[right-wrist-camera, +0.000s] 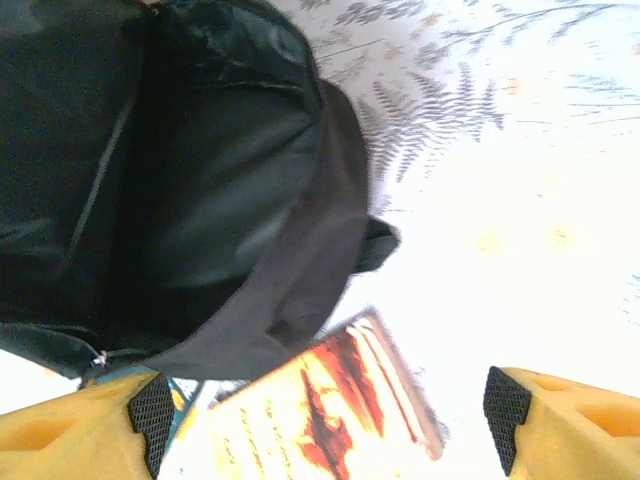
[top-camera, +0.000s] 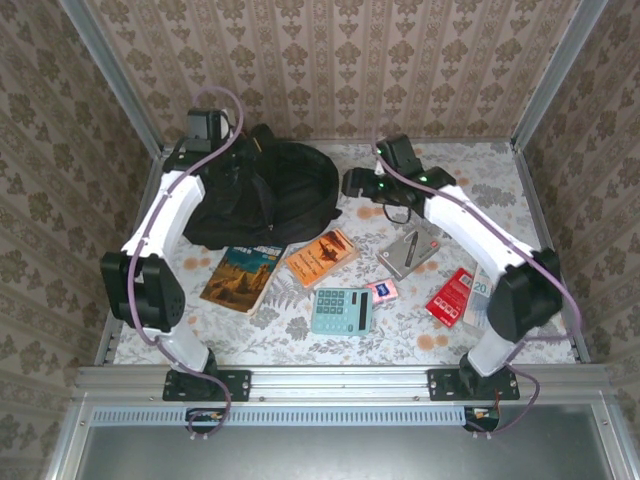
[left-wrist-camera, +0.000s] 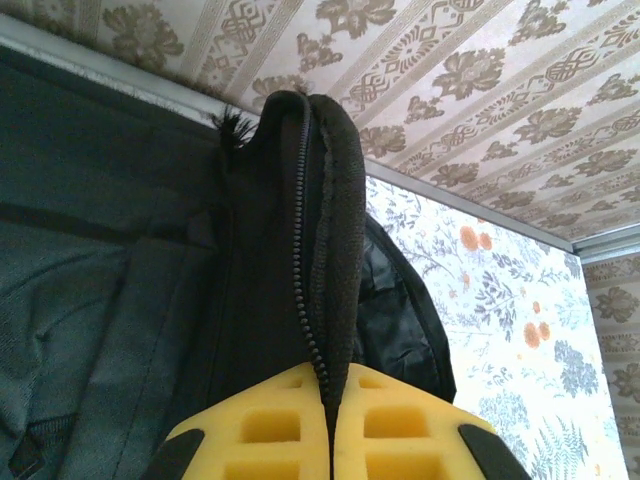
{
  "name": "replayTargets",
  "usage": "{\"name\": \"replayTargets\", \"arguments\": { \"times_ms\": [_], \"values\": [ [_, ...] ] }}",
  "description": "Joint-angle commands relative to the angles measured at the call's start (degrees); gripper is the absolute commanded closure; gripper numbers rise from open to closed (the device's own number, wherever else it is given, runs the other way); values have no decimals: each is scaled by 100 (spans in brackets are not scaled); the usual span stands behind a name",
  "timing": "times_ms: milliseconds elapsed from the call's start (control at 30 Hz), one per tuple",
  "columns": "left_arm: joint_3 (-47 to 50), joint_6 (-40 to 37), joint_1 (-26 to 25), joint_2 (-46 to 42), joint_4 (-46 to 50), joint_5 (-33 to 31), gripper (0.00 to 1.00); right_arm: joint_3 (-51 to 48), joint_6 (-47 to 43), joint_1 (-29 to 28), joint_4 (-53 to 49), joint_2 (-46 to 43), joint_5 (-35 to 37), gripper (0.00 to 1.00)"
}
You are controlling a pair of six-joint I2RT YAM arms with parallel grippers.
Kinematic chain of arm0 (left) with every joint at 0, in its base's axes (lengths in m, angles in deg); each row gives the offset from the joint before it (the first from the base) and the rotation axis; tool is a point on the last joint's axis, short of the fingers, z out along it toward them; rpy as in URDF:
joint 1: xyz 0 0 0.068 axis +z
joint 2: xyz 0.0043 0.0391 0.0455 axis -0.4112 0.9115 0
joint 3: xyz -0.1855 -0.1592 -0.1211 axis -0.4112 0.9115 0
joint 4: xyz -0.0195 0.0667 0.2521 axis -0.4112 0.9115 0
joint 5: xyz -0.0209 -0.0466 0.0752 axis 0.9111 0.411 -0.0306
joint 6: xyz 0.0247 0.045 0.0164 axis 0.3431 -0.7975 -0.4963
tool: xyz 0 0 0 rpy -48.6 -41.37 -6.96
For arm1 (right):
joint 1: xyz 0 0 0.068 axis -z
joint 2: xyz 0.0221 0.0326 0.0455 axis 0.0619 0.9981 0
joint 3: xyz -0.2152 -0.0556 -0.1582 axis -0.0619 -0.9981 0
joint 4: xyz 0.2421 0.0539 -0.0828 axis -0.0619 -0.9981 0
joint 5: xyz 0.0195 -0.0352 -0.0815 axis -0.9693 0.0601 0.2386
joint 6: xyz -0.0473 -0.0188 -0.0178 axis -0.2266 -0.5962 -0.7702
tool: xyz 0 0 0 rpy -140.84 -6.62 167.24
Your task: Pack the student bag
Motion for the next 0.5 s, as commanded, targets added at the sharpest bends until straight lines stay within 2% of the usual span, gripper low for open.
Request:
{"name": "replayTargets", "arguments": {
  "times_ms": [0,100,233,300,467],
  "values": [
    [18,103,21,-553,92,152,100,-674,-185,10,-645,-579,486,18],
    [104,134,72,-823,120,262,100,-1374,-30,-5,-747,-1134,215,23],
    [298,198,27,-1194,53,333,100,-2226,282,-15,-716,-1834,-643,26],
    [331,180,0,-1335,180,254,100,-2274,196,-27,-950,-1824,-1319,25],
    [671,309,-91,-1614,141,388,100,-3050,648,-299,-574,-2200,-1973,22]
  ]
}}
